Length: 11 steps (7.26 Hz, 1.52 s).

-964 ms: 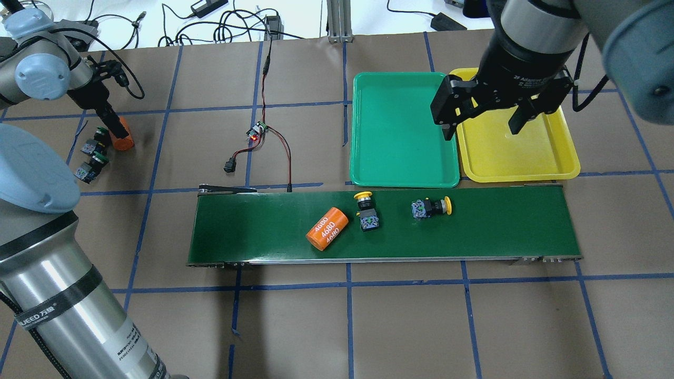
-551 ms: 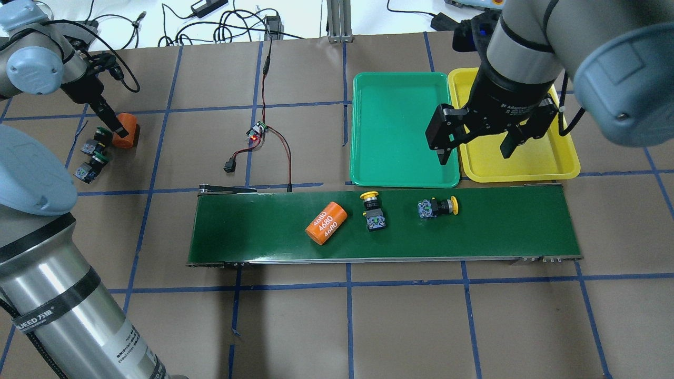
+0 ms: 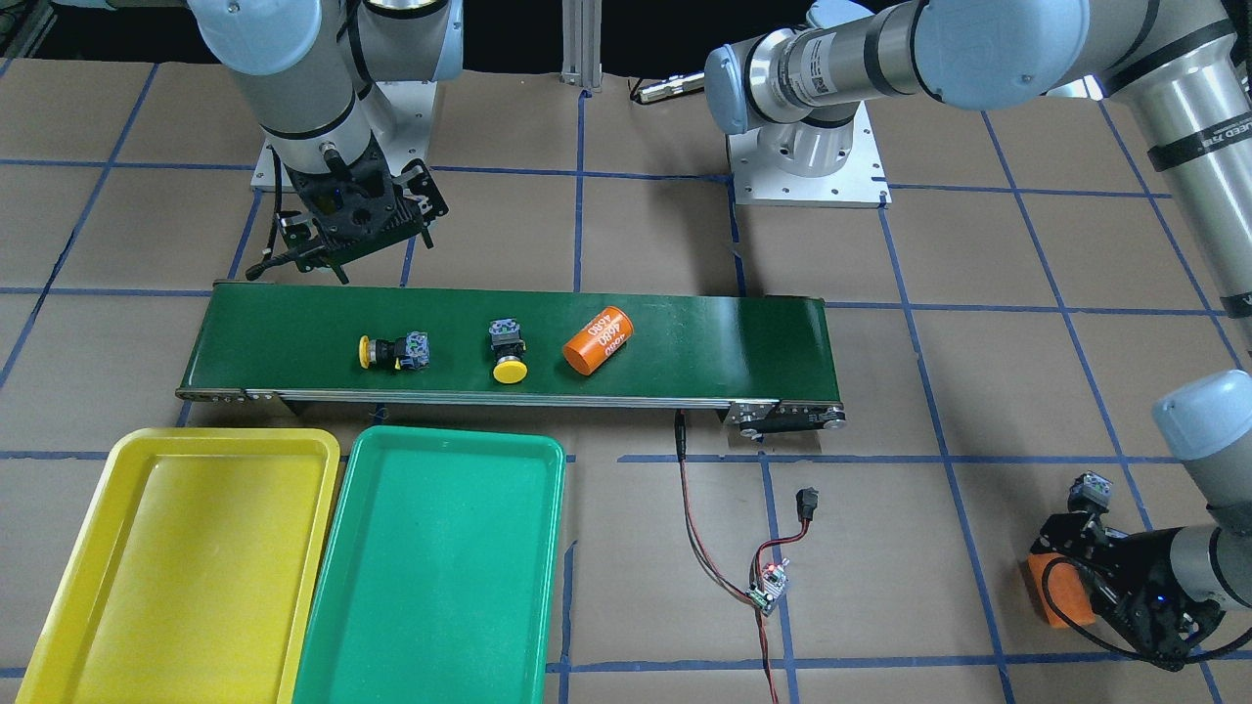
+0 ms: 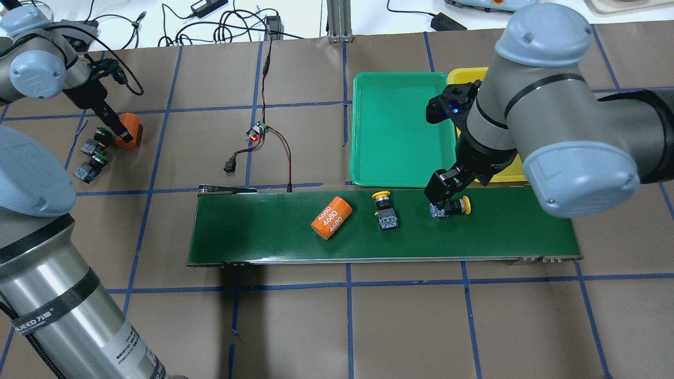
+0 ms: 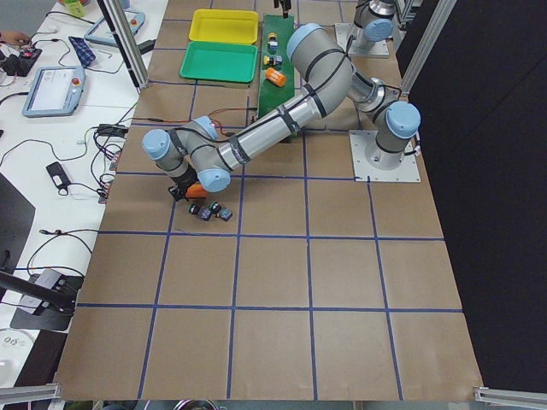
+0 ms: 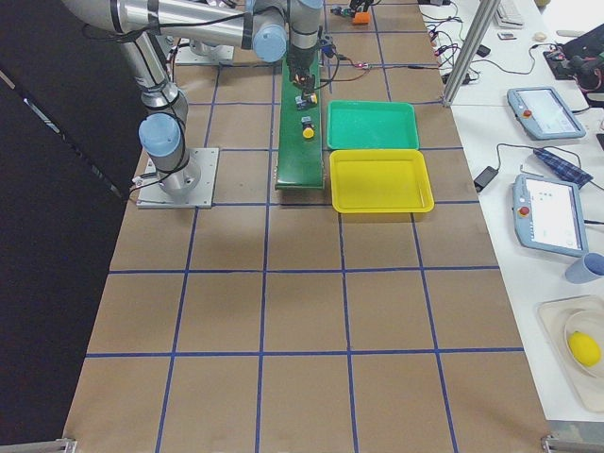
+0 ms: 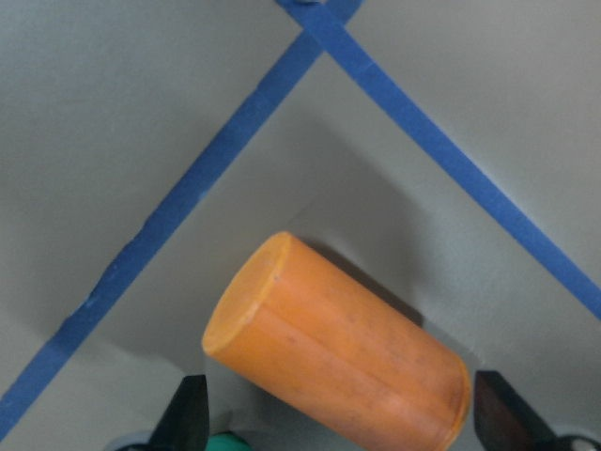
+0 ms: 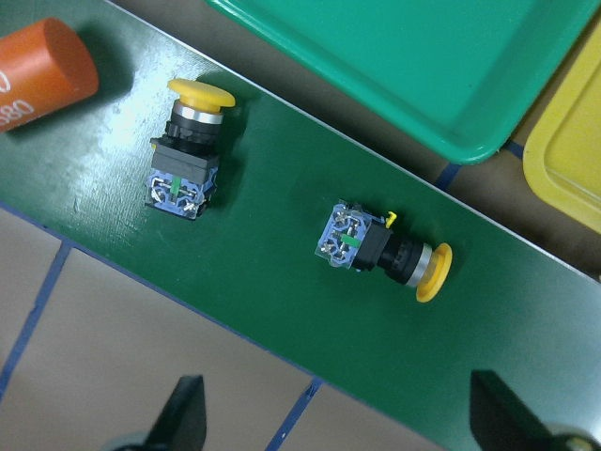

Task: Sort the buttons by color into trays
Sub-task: 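Grasp the farther yellow button with the right gripper while the left carries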

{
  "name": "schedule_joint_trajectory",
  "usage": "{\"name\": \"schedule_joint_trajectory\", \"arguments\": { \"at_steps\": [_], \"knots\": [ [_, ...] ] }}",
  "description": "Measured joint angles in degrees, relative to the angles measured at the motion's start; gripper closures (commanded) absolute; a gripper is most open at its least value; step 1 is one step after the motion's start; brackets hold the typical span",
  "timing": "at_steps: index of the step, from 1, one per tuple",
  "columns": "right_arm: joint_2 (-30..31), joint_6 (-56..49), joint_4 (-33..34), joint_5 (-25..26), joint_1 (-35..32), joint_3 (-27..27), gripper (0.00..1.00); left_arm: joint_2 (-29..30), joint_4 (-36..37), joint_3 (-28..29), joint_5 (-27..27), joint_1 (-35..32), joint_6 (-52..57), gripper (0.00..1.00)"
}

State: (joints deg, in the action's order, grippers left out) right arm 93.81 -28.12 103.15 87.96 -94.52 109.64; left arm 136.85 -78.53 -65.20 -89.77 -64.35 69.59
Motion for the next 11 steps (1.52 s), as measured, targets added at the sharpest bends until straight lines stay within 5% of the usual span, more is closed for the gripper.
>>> {"name": "schedule_joint_trajectory", "arguments": {
  "at_steps": [1, 4, 6, 8, 9, 11],
  "knots": [
    [0.1, -8.9, 4.7, 0.3, 0.4, 2.7, 0.01, 0.1, 0.0, 0.1, 0.2, 0.0, -4.4, 0.00],
    [0.8, -34.5, 18.8, 0.3, 3.7, 11.5, 0.01, 1.0, 0.7, 0.1, 0.4, 0.0, -17.0, 0.33],
    [0.7, -52.0, 25.3, -1.0, 8.9, 16.2, 0.00, 0.3, -0.1, -0.3, 2.2, -0.2, -24.3, 0.88],
    [0.5, -65.6, 26.9, -2.6, 11.1, 17.5, 0.01, -2.4, -1.8, -2.9, 3.6, -0.7, -29.2, 0.92],
    [-0.1, -69.4, 27.9, -2.6, 11.3, 17.7, 0.01, -5.1, -3.1, -4.6, 3.7, -2.1, -32.3, 1.00],
    [-2.4, -71.9, 29.5, -2.1, 11.5, 17.7, 0.00, -11.2, -5.2, -8.4, 2.9, -6.7, -35.9, 1.00]
  ]
}}
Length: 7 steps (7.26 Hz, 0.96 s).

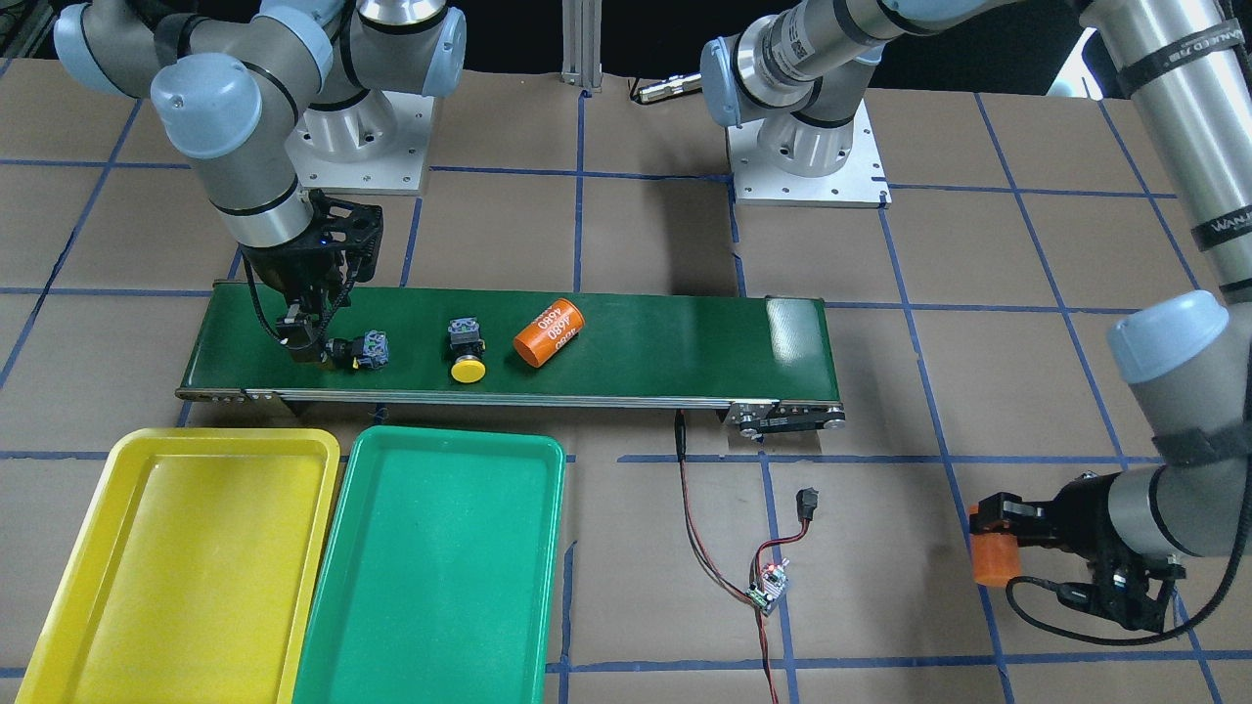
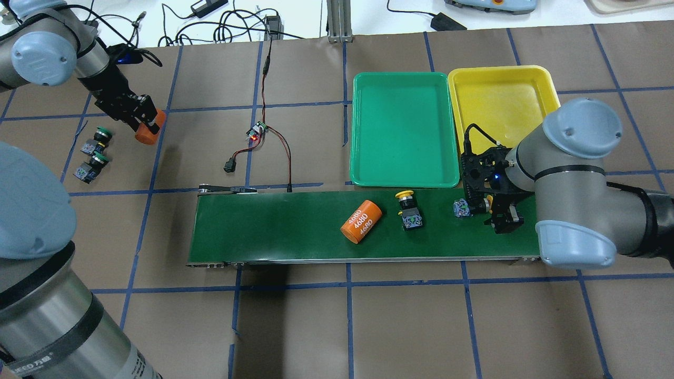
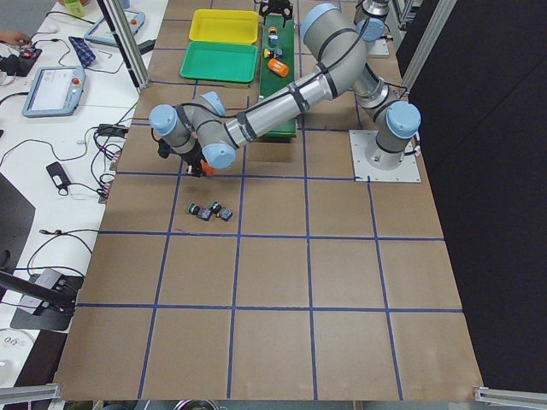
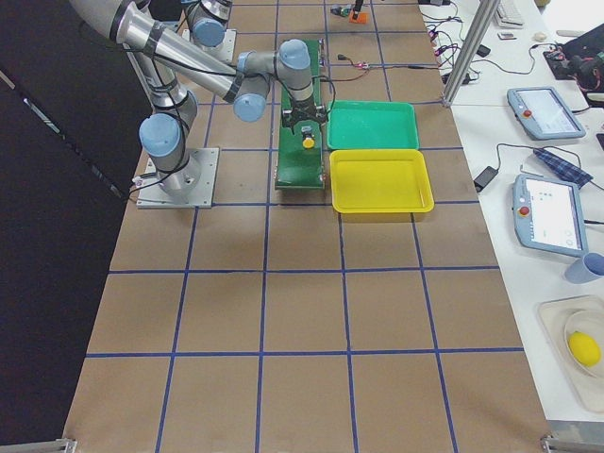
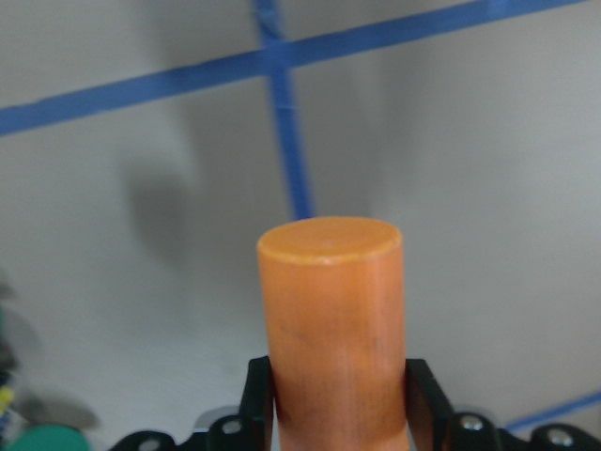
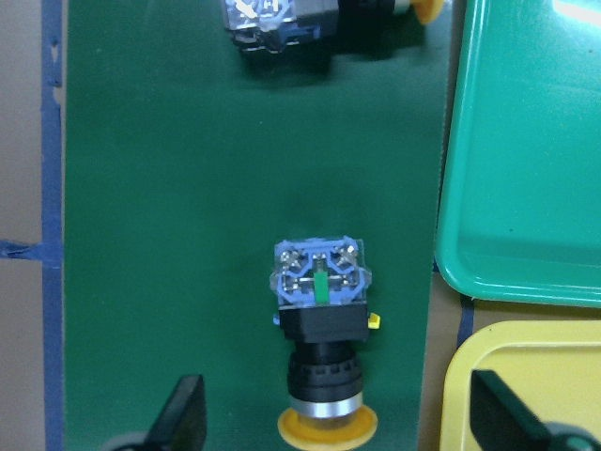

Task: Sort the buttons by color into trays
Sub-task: 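Grasp the farther yellow button with the right gripper while the left carries, then drop the button in the yellow tray with right while left releases cylinder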

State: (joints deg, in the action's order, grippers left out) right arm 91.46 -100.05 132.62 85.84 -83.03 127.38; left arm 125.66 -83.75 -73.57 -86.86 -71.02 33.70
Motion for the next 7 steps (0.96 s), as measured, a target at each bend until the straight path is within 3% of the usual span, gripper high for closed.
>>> {"name": "schedule_joint_trajectory", "arguments": {
  "at_steps": [1, 2, 3, 4, 6, 7],
  "knots": [
    [-1.7, -0.4, 1.3, 0.3, 0.1, 0.0, 0.06, -2.5, -0.3, -2.0, -0.8, -2.1, 0.4, 1.00],
    [-3.3, -0.6, 2.5, 0.5, 0.4, 0.0, 0.30, -6.6, -0.7, -5.6, -2.2, -5.3, 2.4, 1.00],
    [-4.2, -0.5, 3.0, 0.6, 0.8, 0.0, 0.70, -11.9, -0.8, -11.3, -3.8, -8.6, 5.3, 1.00],
    [-4.6, -0.4, 3.2, 0.6, 1.0, 0.0, 0.97, -17.3, -0.3, -18.1, -4.4, -11.2, 8.6, 1.00],
    [-4.7, -0.3, 3.3, 1.1, 1.1, -0.1, 1.00, -25.0, 4.4, -30.8, -2.5, -15.0, 17.9, 1.00],
    [-4.6, -0.4, 3.3, 2.4, 1.1, -0.1, 1.00, -27.2, 9.0, -35.8, -1.9, -16.9, 21.5, 0.95]
  ]
}}
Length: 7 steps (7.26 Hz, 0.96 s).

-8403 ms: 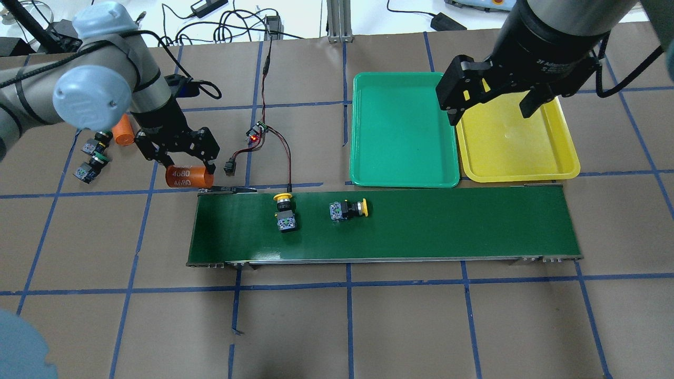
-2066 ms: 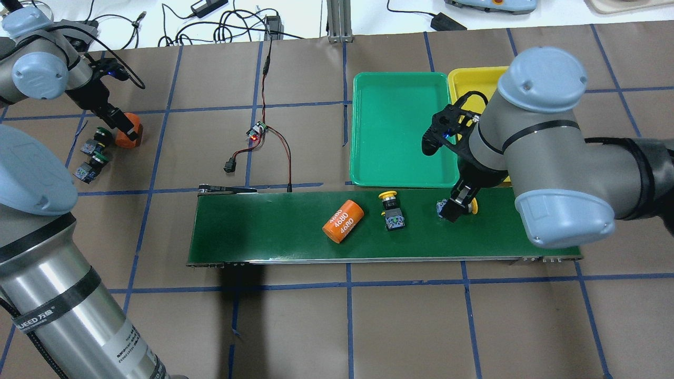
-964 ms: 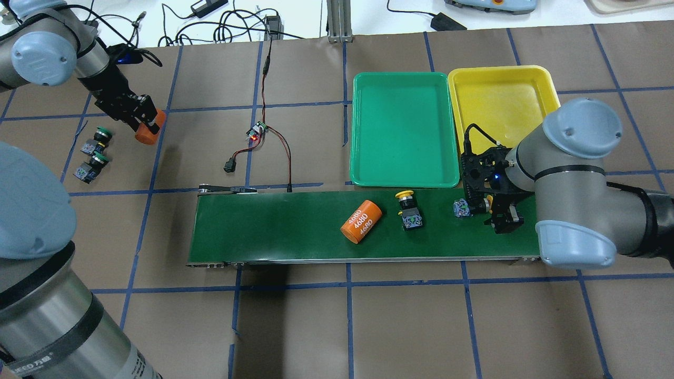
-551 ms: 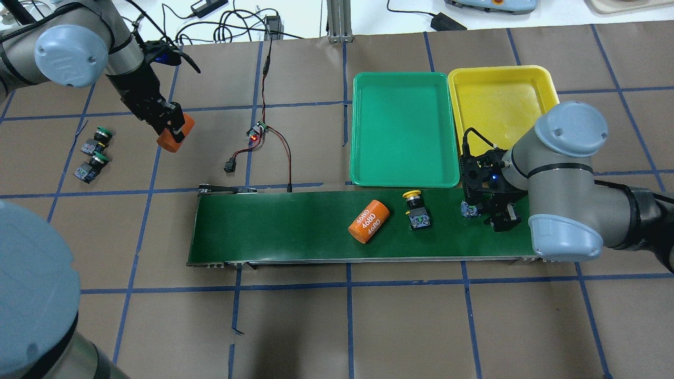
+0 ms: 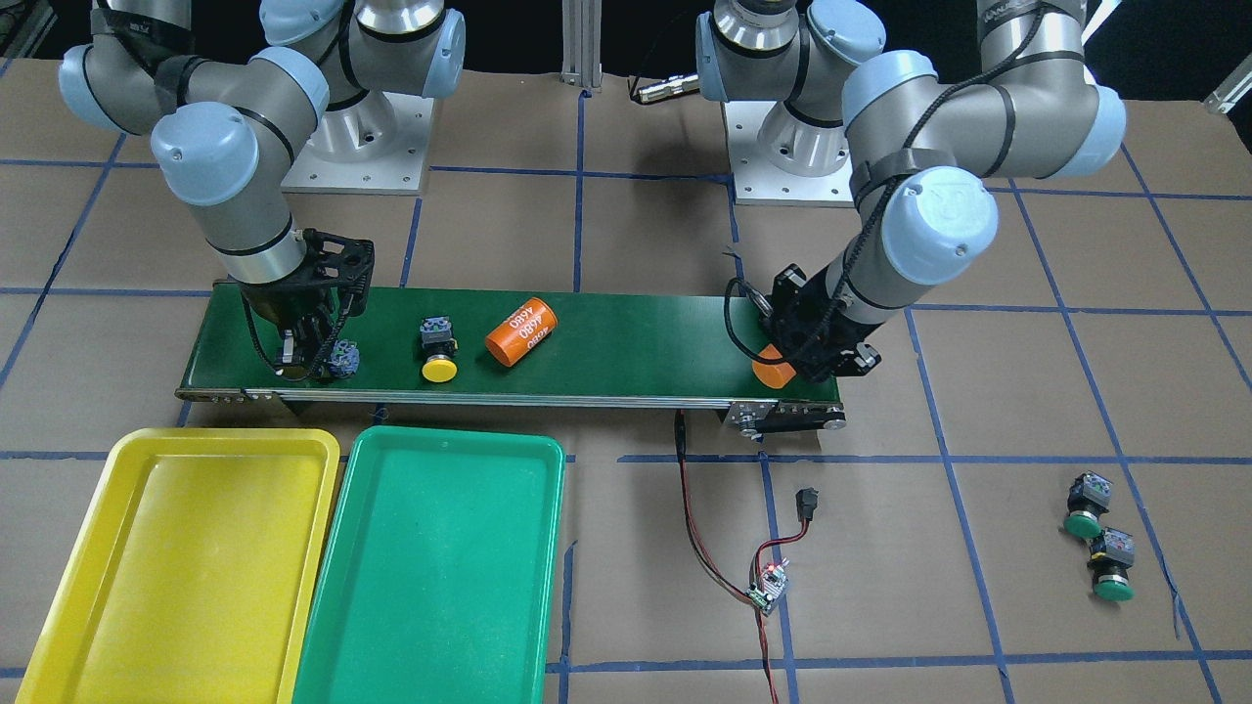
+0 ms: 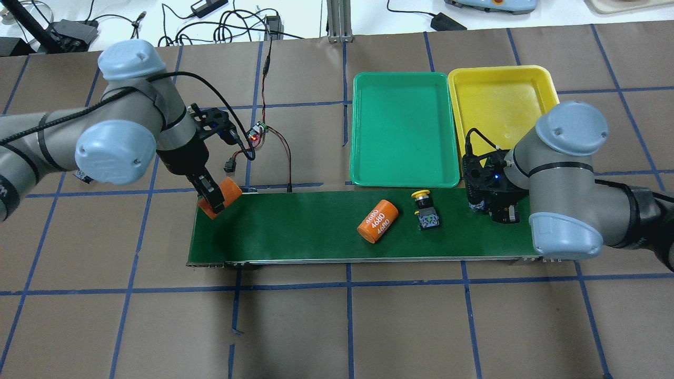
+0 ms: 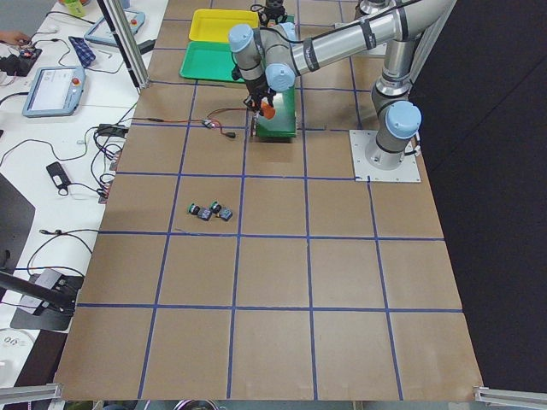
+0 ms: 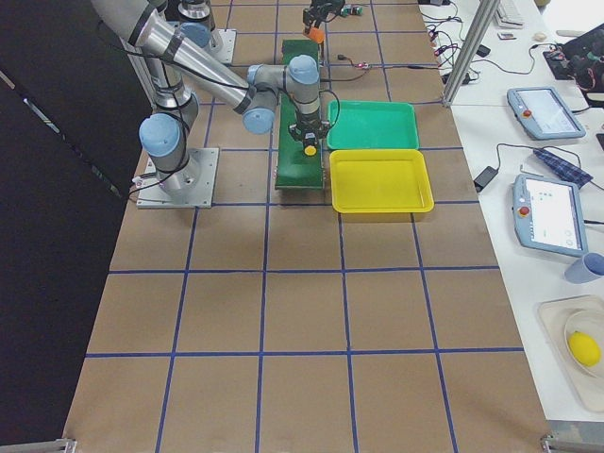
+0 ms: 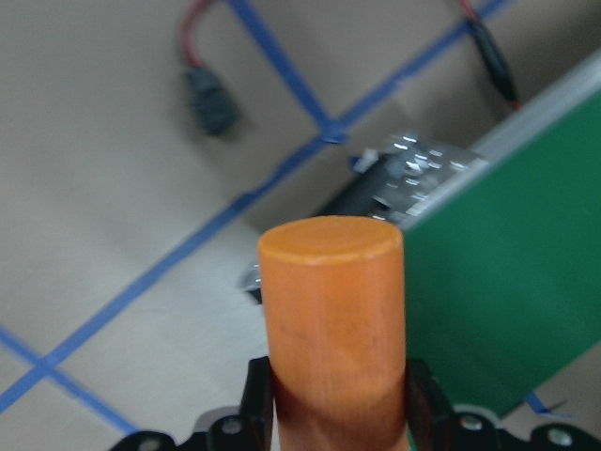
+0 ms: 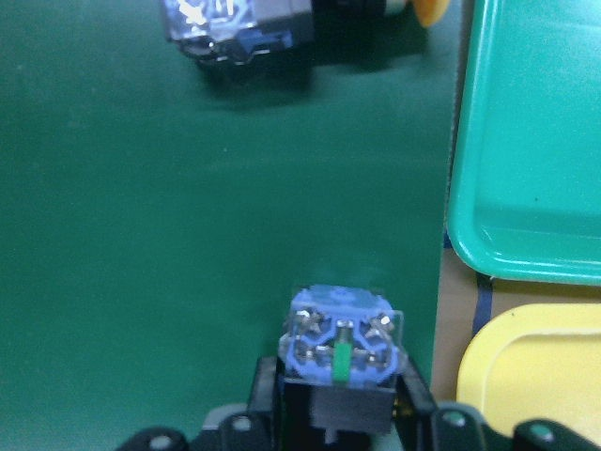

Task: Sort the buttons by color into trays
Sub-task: 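Drop the button in the yellow tray with right while left releases cylinder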

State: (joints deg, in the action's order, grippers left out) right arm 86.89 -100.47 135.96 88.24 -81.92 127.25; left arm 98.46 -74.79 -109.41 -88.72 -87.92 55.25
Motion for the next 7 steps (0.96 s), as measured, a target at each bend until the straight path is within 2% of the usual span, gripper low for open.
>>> {"name": "schedule_joint_trajectory", "arguments": {
  "at_steps": [1, 2, 4, 5, 6, 7],
  "knots": [
    [0.1, -0.2, 0.0, 1.1, 0.0, -0.2, 1.00, -1.3, 4.8, -3.9, 0.2, -1.8, 1.9, 0.29],
    [0.0, -0.3, 0.1, 1.7, 0.0, -1.2, 1.00, -2.1, 8.6, -6.3, 0.3, -3.1, 2.4, 0.00],
    [-3.4, 0.6, 0.1, 1.9, 0.5, -7.8, 1.00, -3.5, 11.7, -8.0, 0.3, -4.1, 1.6, 0.00],
    [-7.4, 0.9, -0.1, 1.8, 2.0, -12.5, 0.81, -4.3, 12.1, -7.7, 0.2, -3.8, 0.0, 0.00],
    [-11.6, 0.5, -0.4, 1.5, 4.4, -17.0, 0.31, -5.1, 11.8, -6.4, 0.0, -2.4, -1.9, 0.00],
    [-15.4, -0.4, -0.7, 1.0, 6.4, -20.7, 0.00, -5.0, 10.2, -4.6, -0.2, 1.2, -3.9, 0.00]
  ]
}}
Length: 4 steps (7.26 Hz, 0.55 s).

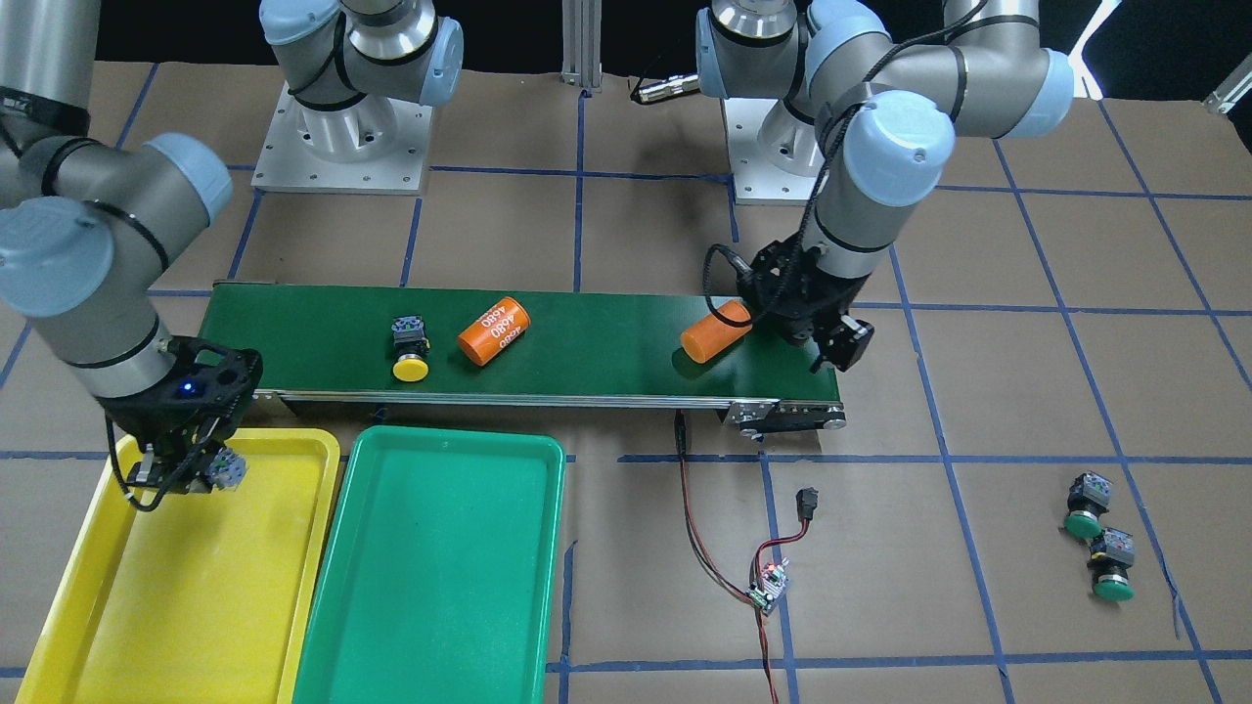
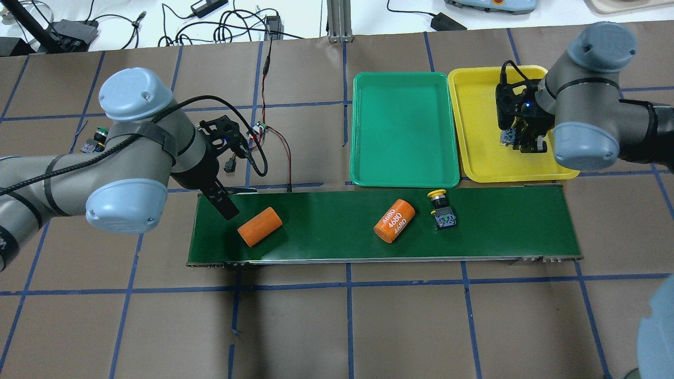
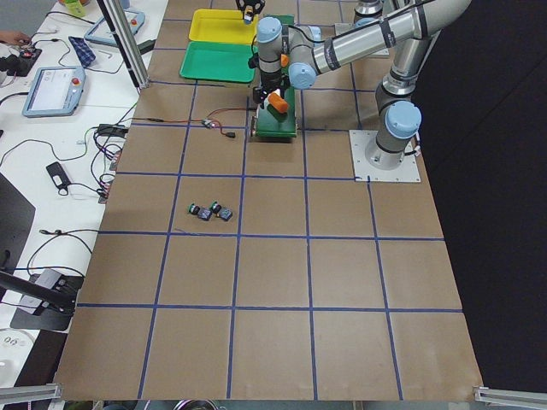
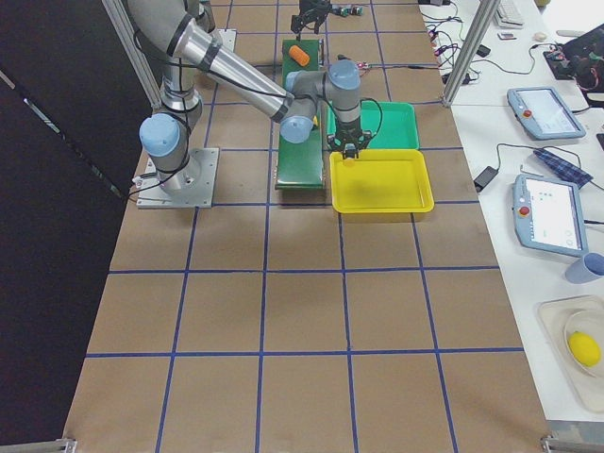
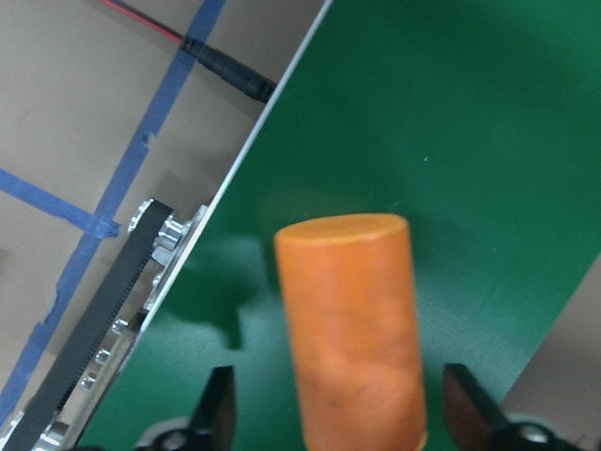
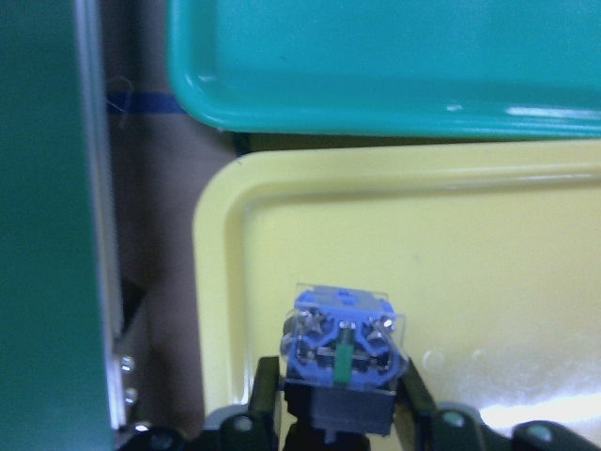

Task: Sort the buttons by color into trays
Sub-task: 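Drop the button in the yellow tray with right while left releases cylinder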

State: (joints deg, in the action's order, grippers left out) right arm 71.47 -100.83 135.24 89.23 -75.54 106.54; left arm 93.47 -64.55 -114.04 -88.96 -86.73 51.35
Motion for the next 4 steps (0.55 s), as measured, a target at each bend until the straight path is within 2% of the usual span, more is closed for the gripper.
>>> {"name": "schedule_joint_trajectory", "arguments": {
  "at_steps": [2, 4],
  "knots": [
    [-3.1, 1.3, -0.5, -1.1, 1.4, -3.0, 0.00, 3.5, -2.4, 3.2, 0.2, 10.9, -7.2, 0.00],
    [-0.7, 14.3, -6.3, -1.3, 1.5, -3.1, 0.00, 10.2, -2.4, 9.3, -0.1, 18.6, -10.0, 0.00]
  ]
}}
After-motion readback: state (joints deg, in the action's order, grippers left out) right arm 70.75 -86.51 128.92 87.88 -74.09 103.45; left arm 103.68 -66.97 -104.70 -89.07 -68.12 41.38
